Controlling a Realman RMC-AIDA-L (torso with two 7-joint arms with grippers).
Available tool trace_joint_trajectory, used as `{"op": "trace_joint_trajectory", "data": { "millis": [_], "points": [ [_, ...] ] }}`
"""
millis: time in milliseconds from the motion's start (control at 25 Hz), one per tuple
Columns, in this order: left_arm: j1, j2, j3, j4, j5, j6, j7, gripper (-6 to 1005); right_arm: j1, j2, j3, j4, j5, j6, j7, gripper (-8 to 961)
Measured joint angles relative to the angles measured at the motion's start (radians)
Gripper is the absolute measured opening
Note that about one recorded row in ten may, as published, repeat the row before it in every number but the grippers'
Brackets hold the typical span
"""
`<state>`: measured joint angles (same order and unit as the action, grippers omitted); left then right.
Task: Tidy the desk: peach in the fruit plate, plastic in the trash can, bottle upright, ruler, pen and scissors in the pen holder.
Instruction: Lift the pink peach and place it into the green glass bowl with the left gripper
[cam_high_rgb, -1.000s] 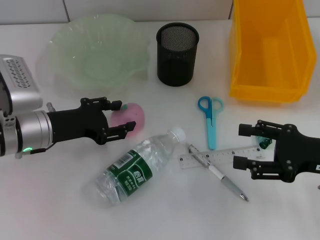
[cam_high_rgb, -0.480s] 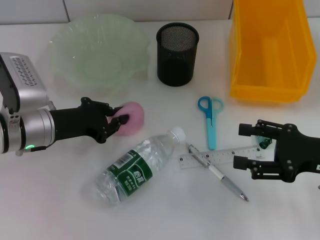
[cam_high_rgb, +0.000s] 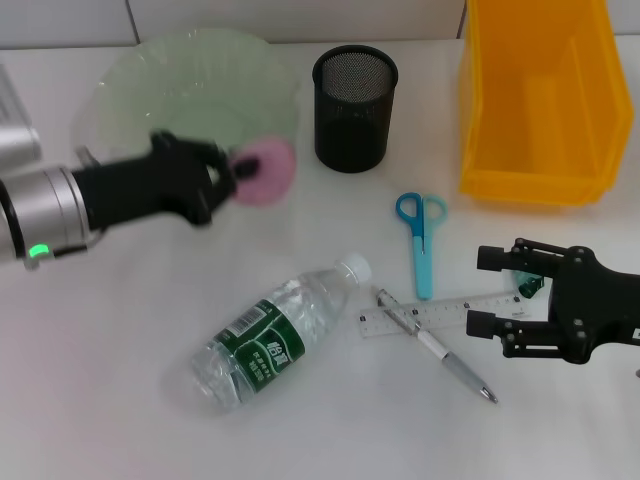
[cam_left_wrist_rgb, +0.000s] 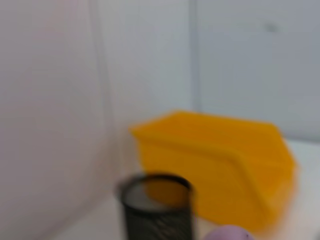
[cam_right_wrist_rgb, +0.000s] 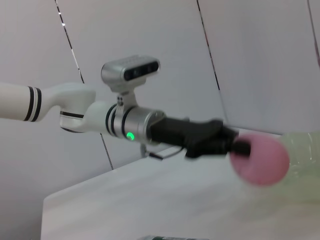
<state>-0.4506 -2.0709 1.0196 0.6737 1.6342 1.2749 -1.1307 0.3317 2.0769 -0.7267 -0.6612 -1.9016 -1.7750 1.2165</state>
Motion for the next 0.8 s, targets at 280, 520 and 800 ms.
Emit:
{"op": "trace_joint_trajectory", "data": {
  "millis": [280, 520, 800],
  "points": [
    [-0.065, -0.005, -0.015, -0.035, -0.116, -0.289, 0.034, 64, 0.005, 0.001, 0.0, 0.0, 0.001, 0.001, 0.0, 834],
    [-0.131, -0.008, -0.016, -0.128, -0.125, -0.42, 0.04, 55, 0.006, 0.002, 0.003, 0.0, 0.003, 0.001, 0.003, 833],
    [-0.135, -0.009, -0.01, -0.139, -0.142, -0.447, 0.042, 82, 0.006, 0.002, 0.006, 0.0, 0.003, 0.0, 0.008, 833]
  ]
}}
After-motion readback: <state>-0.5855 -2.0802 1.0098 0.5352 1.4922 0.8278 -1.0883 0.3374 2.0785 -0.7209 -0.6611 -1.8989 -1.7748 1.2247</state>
